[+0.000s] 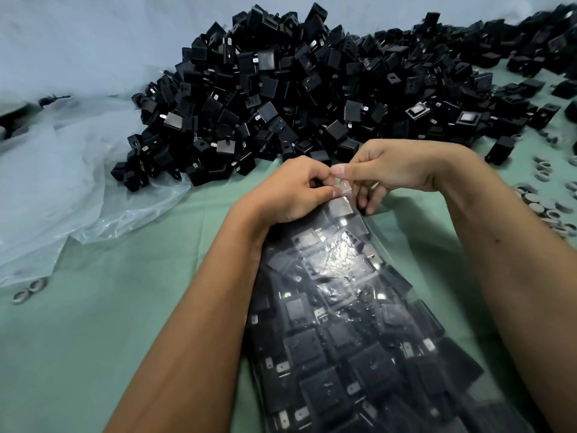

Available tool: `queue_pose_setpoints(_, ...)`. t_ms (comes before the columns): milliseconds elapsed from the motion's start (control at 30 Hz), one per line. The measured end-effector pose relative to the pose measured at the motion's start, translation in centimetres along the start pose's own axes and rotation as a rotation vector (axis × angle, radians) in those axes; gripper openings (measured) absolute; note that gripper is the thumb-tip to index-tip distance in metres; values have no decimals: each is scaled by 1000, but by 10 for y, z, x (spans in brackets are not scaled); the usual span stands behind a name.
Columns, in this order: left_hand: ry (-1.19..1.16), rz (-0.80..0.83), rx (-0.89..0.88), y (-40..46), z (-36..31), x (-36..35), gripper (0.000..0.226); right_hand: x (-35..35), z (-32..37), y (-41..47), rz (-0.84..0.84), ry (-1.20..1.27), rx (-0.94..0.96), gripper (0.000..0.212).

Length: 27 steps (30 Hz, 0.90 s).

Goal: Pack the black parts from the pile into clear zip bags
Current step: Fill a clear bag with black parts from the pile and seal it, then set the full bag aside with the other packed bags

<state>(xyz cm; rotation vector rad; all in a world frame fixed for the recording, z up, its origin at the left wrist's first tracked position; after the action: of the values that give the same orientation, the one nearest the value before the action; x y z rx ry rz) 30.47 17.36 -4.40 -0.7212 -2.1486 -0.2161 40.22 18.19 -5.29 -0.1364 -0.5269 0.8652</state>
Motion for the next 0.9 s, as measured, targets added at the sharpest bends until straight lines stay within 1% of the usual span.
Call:
queue_pose_setpoints(67, -28, -26, 0, -4, 3, 6, 19, -10, 3, 1, 63, 20, -27, 50)
queue_pose_setpoints(100, -36, -41, 5, -7, 5, 10, 20, -17, 7, 2, 104, -1, -35, 58)
queue_pose_setpoints(167, -55, -79, 20, -15, 9, 21, 21, -31, 12, 5, 180, -17, -43, 81)
queue_pose_setpoints(200, -69, -100, 28, -20, 10, 27, 23, -36, 14, 8, 197, 19, -41, 90)
queue_pose_setpoints(300, -83, -193, 81, -39, 15, 50, 27, -51, 27, 20, 209, 131, 43, 101)
queue_pose_setpoints(367, -66, -266, 139, -54, 21, 69, 26, -63, 30, 30, 226, 227, 86, 101)
queue_pose_setpoints(433, -68, -416, 211, -74, 33, 95, 26, -72, 27, 33, 256, 283, 93, 96)
queue_pose_setpoints(500, -59, -624, 280, -103, 45, 128, 27, -76, 23, 30, 272, 269, 89, 109)
queue_pose_setpoints(533, -45, -707, 309, -117, 50, 141, 28, -79, 23, 28, 286, 272, 85, 115)
queue_pose_setpoints(567, -28, -756, 331, -127, 52, 150, 28, -83, 24, 27, 300, 273, 89, 116)
queue_pose_setpoints(600, -10, -780, 345, -136, 54, 156, 27, -87, 29, 28, 312, 256, 116, 109)
queue_pose_setpoints(667, 22, -781, 383, -151, 58, 160, 24, -89, 40, 31, 275, 234, 180, 77)
queue_pose_setpoints(700, 60, -780, 442, -161, 64, 161, 22, -88, 47, 33, 240, 246, 210, 64)
queue_pose_setpoints(733, 101, -792, 531, -175, 72, 162, 22, -86, 51, 34, 202, 272, 239, 58)
queue_pose_setpoints(767, 116, -823, 633, -196, 84, 164, 28, -86, 59, 38, 175, 298, 270, 54)
queue_pose_setpoints(800, 67, -865, 715, -219, 96, 162, 38, -88, 67, 41, 156, 335, 301, 50)
queue_pose_setpoints(833, -38, -919, 759, -244, 105, 159, 47, -93, 79, 46, 143, 382, 343, 45)
queue_pose_setpoints(867, -183, -969, 754, -265, 112, 153, 54, -99, 91, 52, 131, 447, 394, 36)
queue_pose_setpoints(900, -356, -1002, 708, -279, 117, 145, 61, -106, 103, 60, 108, 521, 436, 25)
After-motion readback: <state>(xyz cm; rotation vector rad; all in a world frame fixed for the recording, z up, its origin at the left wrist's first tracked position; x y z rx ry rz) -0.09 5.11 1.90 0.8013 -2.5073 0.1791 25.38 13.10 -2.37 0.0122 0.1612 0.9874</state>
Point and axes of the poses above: each hand's wrist, its own y-axis towards the middle knuckle, its own x-axis out of the back of the hand, z = x × y, the point moved 10 cm from there along y, towards the middle knuckle, and after that the axes turned 9 degrees about z, right-handed, at the moved point
